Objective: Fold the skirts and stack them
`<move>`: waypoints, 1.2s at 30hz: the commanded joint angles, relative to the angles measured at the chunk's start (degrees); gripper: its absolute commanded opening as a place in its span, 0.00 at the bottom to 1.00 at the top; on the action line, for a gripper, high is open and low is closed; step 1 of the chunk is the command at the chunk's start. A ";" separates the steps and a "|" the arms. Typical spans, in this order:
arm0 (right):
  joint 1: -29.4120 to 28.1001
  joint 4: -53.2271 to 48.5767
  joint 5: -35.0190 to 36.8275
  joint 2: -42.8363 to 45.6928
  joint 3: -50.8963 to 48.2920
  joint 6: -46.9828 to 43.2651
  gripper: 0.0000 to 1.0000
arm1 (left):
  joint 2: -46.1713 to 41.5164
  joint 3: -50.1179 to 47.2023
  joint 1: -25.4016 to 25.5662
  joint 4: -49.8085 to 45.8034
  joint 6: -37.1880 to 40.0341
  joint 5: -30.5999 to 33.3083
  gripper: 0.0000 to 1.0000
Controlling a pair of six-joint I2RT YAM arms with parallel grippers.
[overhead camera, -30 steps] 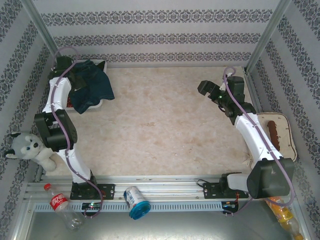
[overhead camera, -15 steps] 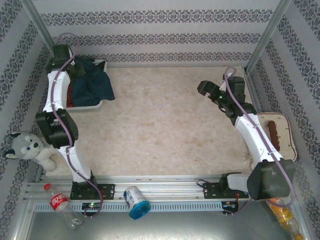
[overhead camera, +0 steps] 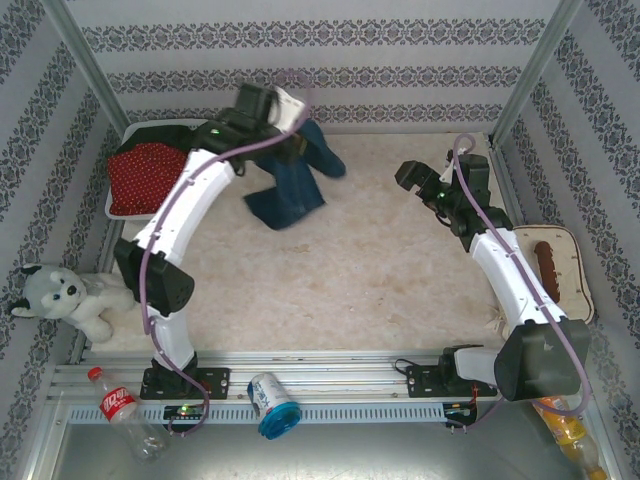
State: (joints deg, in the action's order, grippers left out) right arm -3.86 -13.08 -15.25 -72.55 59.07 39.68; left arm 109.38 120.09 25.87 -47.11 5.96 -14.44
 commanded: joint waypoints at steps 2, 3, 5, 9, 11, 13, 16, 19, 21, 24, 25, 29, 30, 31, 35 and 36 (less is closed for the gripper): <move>1.36 -0.52 3.57 -0.63 -2.65 3.74 0.98 | 5.83 -1.21 7.89 -8.34 10.93 1.33 0.00; 1.61 -0.71 3.94 -0.57 -3.22 4.30 0.98 | 7.43 -1.37 9.52 -9.51 11.93 2.58 0.00; 1.92 -1.29 4.46 -0.55 -4.06 4.50 0.98 | 9.89 -1.48 11.57 -11.47 12.83 3.10 0.00; 1.92 -3.83 5.51 -0.69 -5.72 5.13 0.98 | 10.62 -6.21 11.93 -8.87 10.48 1.51 0.14; 2.01 -4.56 6.14 -0.20 -7.70 6.92 0.98 | 9.00 -9.97 11.93 -6.48 9.09 0.80 0.36; 2.03 -4.63 5.76 0.92 -10.54 8.46 0.98 | 5.46 -15.74 11.77 -2.76 6.96 -0.46 0.48; 2.08 -5.29 3.67 2.92 -14.55 7.66 0.98 | -2.56 -28.03 10.78 6.75 0.98 -2.63 0.67; 1.87 -6.80 0.47 5.38 -17.33 0.36 0.96 | -10.27 -41.21 8.49 18.01 -8.34 -7.72 0.82; 1.27 -9.69 1.26 6.89 -18.04 -3.43 0.94 | -13.97 -48.99 7.72 25.24 -15.13 -9.62 0.89; 0.87 -13.11 -2.35 8.15 -19.17 -1.90 0.89 | -16.10 -56.34 7.79 32.27 -23.55 -10.27 0.96; 0.78 -13.56 -3.78 8.45 -20.06 1.49 0.90 | -16.06 -57.92 7.80 33.91 -25.86 -10.59 0.96; 0.63 -9.38 -9.44 11.62 -25.55 16.14 0.97 | -15.52 -62.87 8.36 40.48 -31.76 -10.97 0.91; 0.49 -7.36 -11.12 12.77 -26.69 17.05 0.97 | -15.52 -63.49 8.56 40.99 -32.26 -10.24 0.90; 0.06 -7.06 -11.66 14.30 -26.79 15.06 0.97 | -15.68 -64.15 8.74 41.29 -32.74 -9.01 0.89; -5.19 -15.54 0.24 18.95 -24.91 -2.90 0.95 | -16.06 -67.40 9.19 45.52 -35.53 -7.30 0.87; -6.73 -15.21 0.77 19.35 -25.32 -4.93 0.94 | -15.62 -67.65 9.48 46.44 -36.20 -7.98 0.87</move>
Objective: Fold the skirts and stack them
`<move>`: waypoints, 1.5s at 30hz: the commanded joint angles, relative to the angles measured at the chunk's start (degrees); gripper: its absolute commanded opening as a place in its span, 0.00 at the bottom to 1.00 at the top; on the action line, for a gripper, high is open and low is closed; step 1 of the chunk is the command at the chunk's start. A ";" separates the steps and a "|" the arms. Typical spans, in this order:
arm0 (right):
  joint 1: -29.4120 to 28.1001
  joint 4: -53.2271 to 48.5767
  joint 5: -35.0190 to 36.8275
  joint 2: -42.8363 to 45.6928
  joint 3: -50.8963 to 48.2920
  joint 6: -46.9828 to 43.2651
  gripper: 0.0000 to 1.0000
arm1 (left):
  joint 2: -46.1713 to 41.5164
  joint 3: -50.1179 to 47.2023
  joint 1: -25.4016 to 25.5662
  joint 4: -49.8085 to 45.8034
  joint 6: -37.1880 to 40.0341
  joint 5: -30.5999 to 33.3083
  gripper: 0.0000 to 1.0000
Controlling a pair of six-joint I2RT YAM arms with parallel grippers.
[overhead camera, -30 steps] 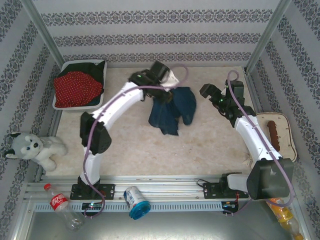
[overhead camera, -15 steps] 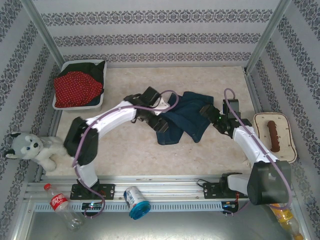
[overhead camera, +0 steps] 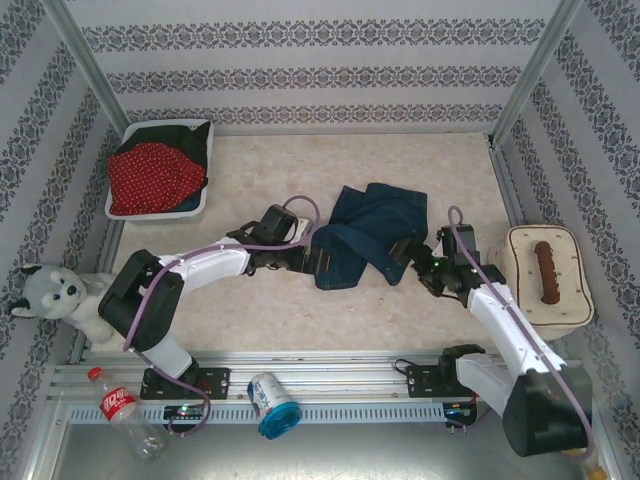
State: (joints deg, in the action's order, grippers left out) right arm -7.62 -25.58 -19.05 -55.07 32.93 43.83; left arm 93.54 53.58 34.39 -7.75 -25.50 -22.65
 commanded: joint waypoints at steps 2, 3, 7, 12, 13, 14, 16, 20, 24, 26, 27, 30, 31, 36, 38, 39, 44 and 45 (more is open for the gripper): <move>-7.38 0.41 5.18 1.61 -0.39 -10.85 0.94 | 1.72 -0.94 2.20 7.50 -5.57 -0.42 0.85; -10.22 1.55 7.50 1.34 -0.97 -11.37 0.94 | 2.39 -0.78 2.92 7.49 -5.70 -0.40 0.85; -19.77 4.08 21.86 -2.10 -2.88 -14.10 0.97 | 4.28 -0.27 4.63 7.27 -6.75 0.69 0.82; -23.10 7.05 34.78 -9.46 -2.78 -15.55 0.97 | 6.86 1.11 4.63 4.88 -5.98 0.80 0.79; -23.06 7.84 36.61 -11.71 -2.09 -16.01 0.96 | 8.06 1.88 4.63 3.92 -5.75 0.15 0.74; -23.06 9.06 36.91 -14.02 -1.22 -17.20 0.95 | 9.04 2.82 4.63 2.88 -5.47 -0.36 0.69; -23.38 10.80 35.43 -18.16 1.08 -20.28 0.86 | 9.73 3.90 4.62 1.79 -5.10 -0.54 0.55; -24.24 9.34 37.58 -20.70 4.86 -22.75 0.34 | 6.69 3.55 4.29 -1.14 -4.80 4.13 0.08; -22.81 2.74 39.34 -9.54 9.59 -27.75 0.07 | -4.55 7.17 1.31 -14.40 0.05 15.26 0.00; -18.51 -0.61 35.74 -4.53 13.65 -32.07 0.00 | -11.51 10.25 -1.68 -19.75 4.12 20.27 0.00; -15.85 -1.97 32.62 -2.93 15.84 -33.67 0.00 | -13.83 11.87 -3.43 -21.59 5.79 21.31 0.00; -8.24 -5.79 21.71 -0.05 23.82 -37.61 0.00 | -18.20 20.04 -9.02 -28.74 10.75 24.06 0.00; -6.71 -6.94 18.63 0.07 27.01 -38.80 0.00 | -18.85 23.33 -9.97 -30.88 12.49 24.73 0.00; -5.77 -11.79 13.00 -2.16 39.86 -44.64 0.00 | -18.84 36.88 -10.31 -35.86 18.45 24.08 0.00; -5.61 -11.95 12.14 -2.80 42.29 -46.91 0.00 | -17.94 40.18 -10.34 -36.79 20.35 23.66 0.00; -5.59 -12.03 11.87 -3.01 42.91 -47.99 0.00 | -17.41 41.60 -10.31 -37.60 21.06 23.93 0.00; -5.46 -16.59 9.92 -3.28 46.90 -50.51 0.00 | -15.79 48.61 -10.36 -45.26 22.05 28.68 0.00; -5.43 -17.58 8.52 -2.61 47.49 -50.54 0.00 | -15.96 50.45 -10.31 -46.99 21.82 28.89 0.00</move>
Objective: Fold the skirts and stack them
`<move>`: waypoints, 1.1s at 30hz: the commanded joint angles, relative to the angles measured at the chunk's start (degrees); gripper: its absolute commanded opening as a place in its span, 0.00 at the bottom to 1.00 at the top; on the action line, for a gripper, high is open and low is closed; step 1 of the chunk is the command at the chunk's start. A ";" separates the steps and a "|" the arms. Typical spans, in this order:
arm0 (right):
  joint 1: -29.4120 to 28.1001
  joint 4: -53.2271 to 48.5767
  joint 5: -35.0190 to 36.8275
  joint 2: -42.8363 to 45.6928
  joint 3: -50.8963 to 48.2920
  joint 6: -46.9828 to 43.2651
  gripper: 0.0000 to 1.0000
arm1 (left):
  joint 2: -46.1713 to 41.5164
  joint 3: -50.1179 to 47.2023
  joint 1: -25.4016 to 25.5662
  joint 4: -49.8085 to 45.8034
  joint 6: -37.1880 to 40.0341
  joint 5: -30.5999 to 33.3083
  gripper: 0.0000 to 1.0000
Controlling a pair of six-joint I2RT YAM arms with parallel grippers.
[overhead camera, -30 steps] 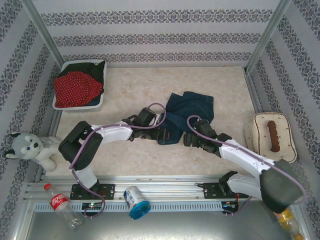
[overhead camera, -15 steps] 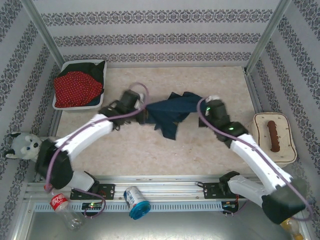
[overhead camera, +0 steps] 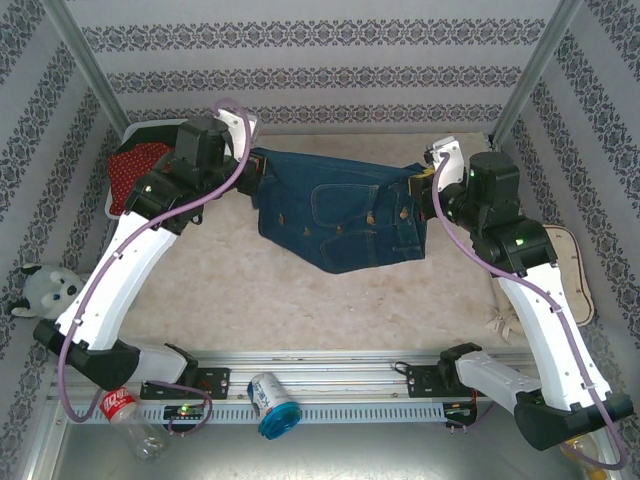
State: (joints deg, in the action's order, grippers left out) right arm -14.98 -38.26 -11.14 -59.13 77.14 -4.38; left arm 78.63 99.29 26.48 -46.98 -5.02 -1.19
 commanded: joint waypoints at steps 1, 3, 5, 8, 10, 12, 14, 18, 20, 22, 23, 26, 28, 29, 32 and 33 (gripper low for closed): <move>1.95 -5.92 -1.92 2.53 3.69 -2.18 0.00 | -1.49 6.63 -2.41 -10.00 0.92 7.27 0.00; 1.92 -7.23 -7.23 5.26 3.90 -0.91 0.00 | -3.01 10.58 -2.47 -13.82 -0.37 6.32 0.00; 1.97 -7.04 -13.16 8.34 2.96 1.09 0.00 | -4.92 13.72 -2.41 -15.96 -1.65 3.77 0.00; 1.97 -3.08 -21.14 12.73 -1.05 3.14 0.00 | -7.82 14.73 -2.41 -14.35 -2.23 -2.81 0.00; 2.13 -0.39 -23.01 13.16 -3.67 3.24 0.00 | -8.19 13.57 -2.44 -11.72 -1.66 -4.52 0.00; 2.71 1.35 -22.91 10.53 -5.22 3.15 0.00 | -6.47 10.93 -2.45 -9.04 -0.80 -0.16 0.00; 3.44 3.39 -22.90 6.56 -6.11 3.15 0.00 | -1.79 10.98 -3.51 -8.85 -0.73 3.35 0.00; 5.36 7.10 -19.10 -5.88 -4.03 3.42 0.00 | 15.48 20.99 -8.20 -14.50 -1.85 4.08 0.01; 6.44 8.83 -13.73 -13.53 -1.25 5.42 0.00 | 25.99 27.74 -9.64 -15.95 -1.18 5.64 0.14; 7.71 8.00 -8.53 -21.73 3.31 8.53 0.14 | 37.83 38.35 -10.72 -18.22 -0.43 7.16 0.36; 8.39 6.89 -5.48 -25.62 5.78 10.21 0.28 | 44.62 47.09 -11.05 -20.62 -0.70 8.29 0.48; 9.52 3.47 -1.44 -32.49 9.41 15.96 0.80 | 61.03 71.17 -11.82 -29.65 -3.64 9.32 0.91; 9.41 4.49 -0.83 -31.56 5.60 19.39 0.97 | 60.96 69.48 -12.09 -31.21 -6.78 7.37 1.00; 9.35 6.10 -1.53 -29.98 1.99 21.15 0.98 | 59.40 65.49 -11.99 -31.55 -8.42 6.47 1.00; 9.45 10.51 -4.89 -24.98 -8.97 25.82 0.98 | 51.11 47.11 -11.44 -27.85 -11.71 5.28 1.00; 9.45 11.46 -6.76 -23.89 -11.77 27.16 0.98 | 46.85 38.28 -10.97 -24.30 -12.63 5.23 1.00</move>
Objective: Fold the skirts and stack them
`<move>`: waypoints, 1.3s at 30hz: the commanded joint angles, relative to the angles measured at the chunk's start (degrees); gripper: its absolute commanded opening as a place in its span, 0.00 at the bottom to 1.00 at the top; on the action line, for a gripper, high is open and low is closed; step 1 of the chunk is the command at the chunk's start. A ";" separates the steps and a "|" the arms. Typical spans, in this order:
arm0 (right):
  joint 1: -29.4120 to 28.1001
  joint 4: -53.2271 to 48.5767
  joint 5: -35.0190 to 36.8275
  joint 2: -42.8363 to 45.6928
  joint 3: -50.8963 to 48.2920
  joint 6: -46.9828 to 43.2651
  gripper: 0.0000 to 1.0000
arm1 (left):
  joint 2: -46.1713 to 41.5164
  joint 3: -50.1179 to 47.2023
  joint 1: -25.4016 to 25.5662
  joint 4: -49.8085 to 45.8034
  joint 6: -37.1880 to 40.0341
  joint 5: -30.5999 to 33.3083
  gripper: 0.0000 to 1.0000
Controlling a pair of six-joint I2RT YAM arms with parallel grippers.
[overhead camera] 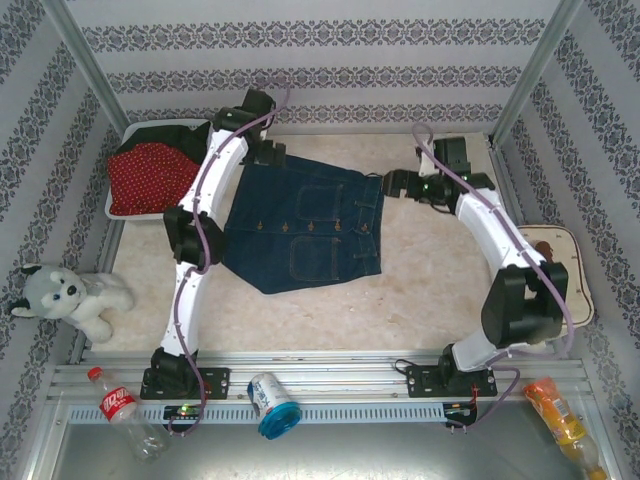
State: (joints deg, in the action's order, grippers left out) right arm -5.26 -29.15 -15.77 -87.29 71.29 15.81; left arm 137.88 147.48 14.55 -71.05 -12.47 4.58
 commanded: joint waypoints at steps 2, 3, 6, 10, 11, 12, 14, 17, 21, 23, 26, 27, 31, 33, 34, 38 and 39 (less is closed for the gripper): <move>-0.58 4.01 -7.43 6.01 -11.18 8.67 0.98 | -20.85 -27.18 1.16 8.48 -7.78 -1.99 1.00; -1.05 4.74 -8.94 6.57 -13.71 9.77 0.98 | -25.29 -35.33 1.13 13.04 -9.31 -2.83 1.00; -3.21 7.33 -11.31 6.46 -19.42 11.78 0.96 | -35.00 -53.47 0.92 19.81 -14.23 -1.55 1.00; -6.42 5.91 -10.61 3.14 -20.94 9.56 0.84 | -43.91 -70.54 -1.89 23.81 -19.52 -3.04 1.00; -7.36 5.97 -9.90 2.31 -20.84 8.55 0.79 | -46.02 -74.70 -3.28 25.50 -20.49 -4.07 1.00; -8.27 6.45 -8.76 1.46 -20.76 7.59 0.74 | -47.64 -78.31 -4.68 27.05 -21.09 -4.78 1.00; -9.02 8.45 -5.90 0.03 -20.39 7.12 0.66 | -48.92 -82.95 -7.42 29.45 -20.81 -8.19 1.00; -9.15 11.79 -5.22 -3.60 -18.22 6.64 0.63 | -47.88 -86.22 -9.98 33.69 -19.22 -13.82 0.98; -9.57 11.42 -5.89 -10.84 -11.77 4.50 0.62 | -43.52 -85.48 -11.02 37.60 -17.60 -17.06 0.85; -9.70 11.20 -5.16 -13.44 -9.50 3.96 0.62 | -41.68 -84.63 -11.03 38.74 -17.11 -19.27 0.77; -9.80 11.31 -3.38 -16.65 -7.28 3.57 0.62 | -39.98 -84.50 -11.03 40.35 -17.24 -21.46 0.68; -9.78 10.94 -3.23 -17.74 -6.50 3.40 0.62 | -39.44 -84.40 -11.07 40.33 -17.20 -21.65 0.66; -10.34 11.77 -4.18 -19.95 -5.29 2.48 0.60 | -38.46 -84.35 -11.07 39.76 -17.27 -21.72 0.50; -10.62 11.59 -4.26 -20.67 -4.44 2.08 0.54 | -38.62 -83.98 -11.04 38.88 -16.82 -21.92 0.39; -10.73 11.54 -4.43 -21.04 -3.81 1.72 0.48 | -38.85 -83.65 -10.97 38.22 -16.59 -21.65 0.34; -10.96 11.47 -3.33 -21.59 -2.32 0.72 0.18 | -40.34 -82.59 -10.99 36.24 -15.20 -19.50 0.18; -10.92 11.33 -2.46 -20.90 -2.24 0.55 0.08 | -40.79 -82.08 -11.02 35.39 -14.81 -18.94 0.13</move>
State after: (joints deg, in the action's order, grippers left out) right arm -15.64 -17.91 -19.94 -108.40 67.00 17.78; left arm 98.94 63.37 3.99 -32.88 -29.02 -15.86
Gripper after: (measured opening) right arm 0.115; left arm 0.148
